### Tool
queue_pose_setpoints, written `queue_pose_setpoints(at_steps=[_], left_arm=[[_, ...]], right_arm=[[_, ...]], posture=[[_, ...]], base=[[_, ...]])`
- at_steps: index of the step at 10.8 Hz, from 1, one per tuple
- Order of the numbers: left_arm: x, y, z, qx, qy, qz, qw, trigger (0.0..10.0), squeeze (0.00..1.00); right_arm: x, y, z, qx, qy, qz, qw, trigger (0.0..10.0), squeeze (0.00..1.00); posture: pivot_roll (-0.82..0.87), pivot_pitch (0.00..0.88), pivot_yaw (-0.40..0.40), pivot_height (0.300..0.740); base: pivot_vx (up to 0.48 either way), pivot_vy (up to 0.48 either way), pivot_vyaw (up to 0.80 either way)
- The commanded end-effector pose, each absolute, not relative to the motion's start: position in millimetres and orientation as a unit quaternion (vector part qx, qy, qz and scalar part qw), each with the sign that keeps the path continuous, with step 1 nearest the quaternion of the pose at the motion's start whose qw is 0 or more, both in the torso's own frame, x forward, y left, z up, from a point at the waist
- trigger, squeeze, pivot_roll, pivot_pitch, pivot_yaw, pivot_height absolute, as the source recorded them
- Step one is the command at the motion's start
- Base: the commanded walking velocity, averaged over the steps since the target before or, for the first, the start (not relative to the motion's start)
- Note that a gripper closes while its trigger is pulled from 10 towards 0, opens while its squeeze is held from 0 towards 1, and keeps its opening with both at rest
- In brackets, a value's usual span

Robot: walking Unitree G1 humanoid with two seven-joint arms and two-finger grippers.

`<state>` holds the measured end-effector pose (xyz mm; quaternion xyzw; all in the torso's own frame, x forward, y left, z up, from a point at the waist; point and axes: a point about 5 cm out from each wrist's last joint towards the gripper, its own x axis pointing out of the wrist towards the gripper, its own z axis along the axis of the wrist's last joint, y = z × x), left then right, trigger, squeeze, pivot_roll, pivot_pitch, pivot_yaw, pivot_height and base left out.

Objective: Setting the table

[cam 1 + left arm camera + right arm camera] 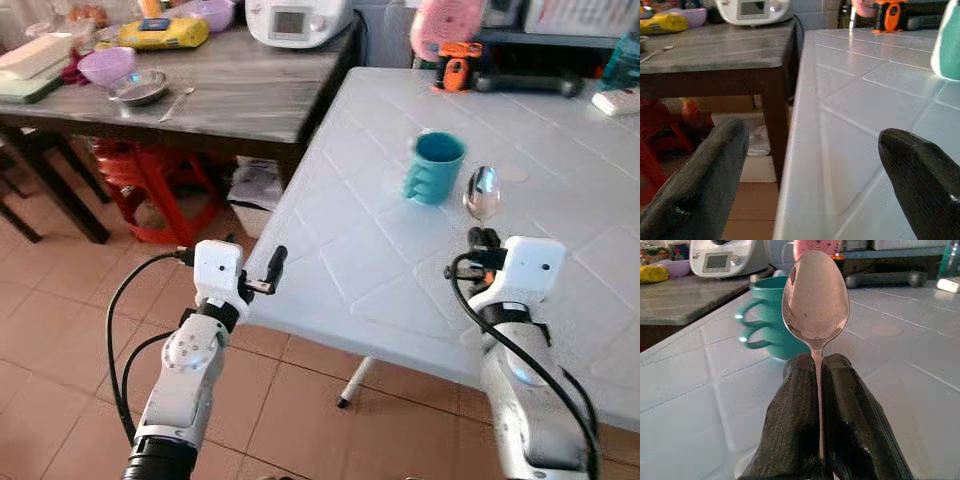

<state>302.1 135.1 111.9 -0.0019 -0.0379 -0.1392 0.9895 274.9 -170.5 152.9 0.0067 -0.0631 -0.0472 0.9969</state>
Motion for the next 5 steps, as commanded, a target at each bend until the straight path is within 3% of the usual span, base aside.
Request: queue_pose_setpoints(at_steps=[1, 5], left_arm=[[301.7, 142.0, 109.6, 0.003, -0.032, -0.128, 0.991, 10.0, 0.00], [301.5, 138.3, 109.6, 0.002, -0.035, -0.138, 0.990, 10.0, 0.00]], right_arm=[[274.2, -165.7, 156.6, 0.009, -0.075, -0.036, 0.996, 10.0, 0.00], [275.1, -162.8, 156.3, 0.018, -0.075, -0.039, 0.996, 10.0, 0.00]], posture=[[-0.10, 0.104, 0.118, 0.740], [-0.10, 0.101, 0.124, 0.740]], base=[[0.000, 0.360, 0.00], [0.000, 0.407, 0.00]])
